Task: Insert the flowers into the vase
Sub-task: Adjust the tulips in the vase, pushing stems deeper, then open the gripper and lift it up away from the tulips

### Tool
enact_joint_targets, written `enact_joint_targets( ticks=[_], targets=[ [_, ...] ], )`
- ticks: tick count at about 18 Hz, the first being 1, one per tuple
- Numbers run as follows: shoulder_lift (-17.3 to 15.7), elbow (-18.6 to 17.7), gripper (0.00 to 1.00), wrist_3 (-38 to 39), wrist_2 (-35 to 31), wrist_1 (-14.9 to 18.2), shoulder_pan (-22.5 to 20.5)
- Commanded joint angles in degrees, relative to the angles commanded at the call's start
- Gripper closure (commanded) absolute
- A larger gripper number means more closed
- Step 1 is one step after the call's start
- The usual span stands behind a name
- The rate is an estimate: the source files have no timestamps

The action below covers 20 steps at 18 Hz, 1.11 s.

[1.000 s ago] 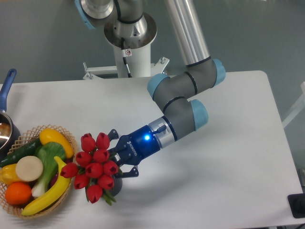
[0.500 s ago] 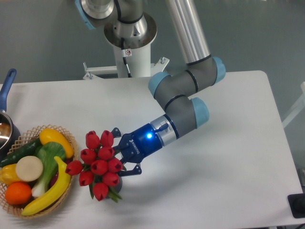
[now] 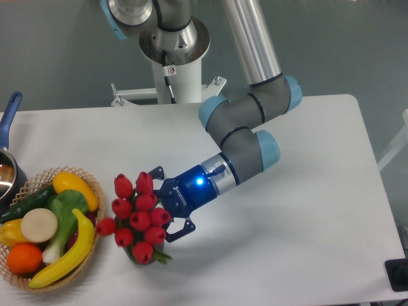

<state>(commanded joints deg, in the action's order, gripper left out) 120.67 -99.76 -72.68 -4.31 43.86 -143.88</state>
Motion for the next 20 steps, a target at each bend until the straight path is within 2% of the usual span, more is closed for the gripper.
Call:
enact_joint_targets(
  ticks=[2,9,12,15,18,20],
  targets=[
    [0.00,0.00,0.01,0.09,0.00,0.00,-0.09],
    [-0.61,-0.61,0.00,0.00,-0.26,-0.09,-0.09],
    [-2.28,-1.14,0.00,0.09,-5.96,-0.09,0.00],
    [-3.60,-1.32,0.00,0.00,-7.73,-0.17,-0.09],
    [-5.53,-1.58,0.00,-0.09,-14.39,-0.35,0.00],
    [-6.24,-1.67,0.00,-0.26,-15.64,-0.35,0.00]
  ],
)
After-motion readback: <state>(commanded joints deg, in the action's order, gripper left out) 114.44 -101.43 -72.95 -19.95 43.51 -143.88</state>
